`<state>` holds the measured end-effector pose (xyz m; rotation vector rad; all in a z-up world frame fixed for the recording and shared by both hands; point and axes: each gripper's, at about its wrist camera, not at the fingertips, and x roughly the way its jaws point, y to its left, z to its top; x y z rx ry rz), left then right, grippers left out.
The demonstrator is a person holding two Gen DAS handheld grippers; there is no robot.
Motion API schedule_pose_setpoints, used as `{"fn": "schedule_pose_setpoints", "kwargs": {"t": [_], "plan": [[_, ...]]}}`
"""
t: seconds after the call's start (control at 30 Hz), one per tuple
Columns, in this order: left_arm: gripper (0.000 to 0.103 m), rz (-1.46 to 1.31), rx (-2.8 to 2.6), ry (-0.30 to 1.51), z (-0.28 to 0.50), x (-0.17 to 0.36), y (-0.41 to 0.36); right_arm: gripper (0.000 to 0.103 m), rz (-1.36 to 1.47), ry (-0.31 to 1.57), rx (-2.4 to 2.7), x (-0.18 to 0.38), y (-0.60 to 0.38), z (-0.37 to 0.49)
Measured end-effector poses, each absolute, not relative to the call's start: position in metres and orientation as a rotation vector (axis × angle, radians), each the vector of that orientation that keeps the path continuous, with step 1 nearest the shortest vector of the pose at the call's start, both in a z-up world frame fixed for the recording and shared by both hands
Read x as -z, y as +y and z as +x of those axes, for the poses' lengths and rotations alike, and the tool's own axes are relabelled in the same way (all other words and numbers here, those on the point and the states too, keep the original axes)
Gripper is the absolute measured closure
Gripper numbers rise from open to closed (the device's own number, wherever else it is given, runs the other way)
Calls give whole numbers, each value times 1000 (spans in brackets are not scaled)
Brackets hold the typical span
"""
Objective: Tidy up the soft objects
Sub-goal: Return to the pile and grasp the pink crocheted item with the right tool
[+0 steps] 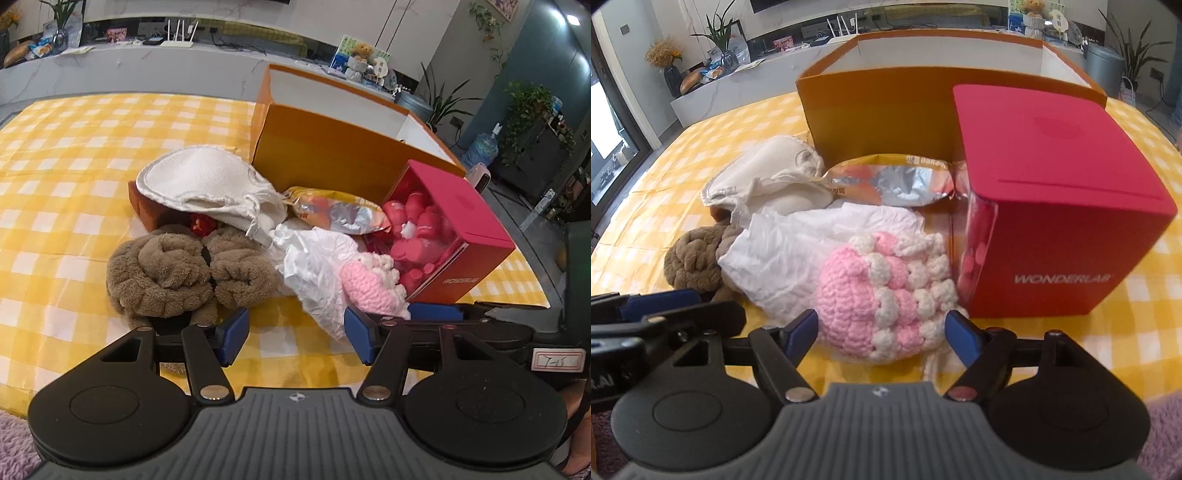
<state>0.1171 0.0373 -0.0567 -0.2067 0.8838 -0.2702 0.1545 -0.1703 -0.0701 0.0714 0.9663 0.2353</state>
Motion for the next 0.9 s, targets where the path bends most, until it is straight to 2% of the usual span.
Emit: {"fn": "schedule_pose_setpoints", "kwargs": {"t": [0.07,0.23,0.33,0.4,0.77,0.9], "plan": [[34,-204,272,890,119,58,36,34,61,957,-236,71,-169,153],[34,-189,271,897,120,59,33,52,35,937,-241,70,-169,148],[36,-181,272,902,120,59,33,64,41,928,-239,69,-172,146],[37,-174,273,907,120,59,31,79,46,919,-241,67,-174,143],[39,-187,258,935,137,66,18,80,76,954,-278,54,-191,120],[39,-206,234,980,147,78,14,76,122,970,-267,60,-198,121]]}}
